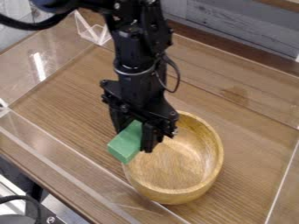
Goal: Remove the green block from inside the brown bowl and put it on the table
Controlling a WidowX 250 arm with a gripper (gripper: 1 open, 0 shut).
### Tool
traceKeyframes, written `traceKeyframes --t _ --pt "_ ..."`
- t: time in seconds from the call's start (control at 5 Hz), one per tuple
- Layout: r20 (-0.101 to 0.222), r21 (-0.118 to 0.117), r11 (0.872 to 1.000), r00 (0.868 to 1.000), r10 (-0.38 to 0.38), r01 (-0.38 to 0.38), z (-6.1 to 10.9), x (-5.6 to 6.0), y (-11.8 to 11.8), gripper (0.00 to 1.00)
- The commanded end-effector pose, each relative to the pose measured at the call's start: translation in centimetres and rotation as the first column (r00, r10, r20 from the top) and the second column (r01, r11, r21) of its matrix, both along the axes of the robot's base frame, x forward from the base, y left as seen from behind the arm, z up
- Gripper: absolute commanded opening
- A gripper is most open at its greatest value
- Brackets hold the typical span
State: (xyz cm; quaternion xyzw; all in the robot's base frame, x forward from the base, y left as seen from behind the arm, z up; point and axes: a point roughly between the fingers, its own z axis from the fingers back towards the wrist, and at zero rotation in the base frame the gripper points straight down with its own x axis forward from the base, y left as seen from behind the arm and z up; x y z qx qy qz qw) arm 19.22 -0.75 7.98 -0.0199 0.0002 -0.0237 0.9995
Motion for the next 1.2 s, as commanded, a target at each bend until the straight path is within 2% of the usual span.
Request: traceKeyframes --t 0.0,1.0 --pt "0.047 -0.001 1.000 0.999 -0.005 0.005 0.6 0.3 0.6 0.00" --pt "0.058 0.000 1.000 0.998 -0.017 0.017 0.4 -0.2 2.1 0.00"
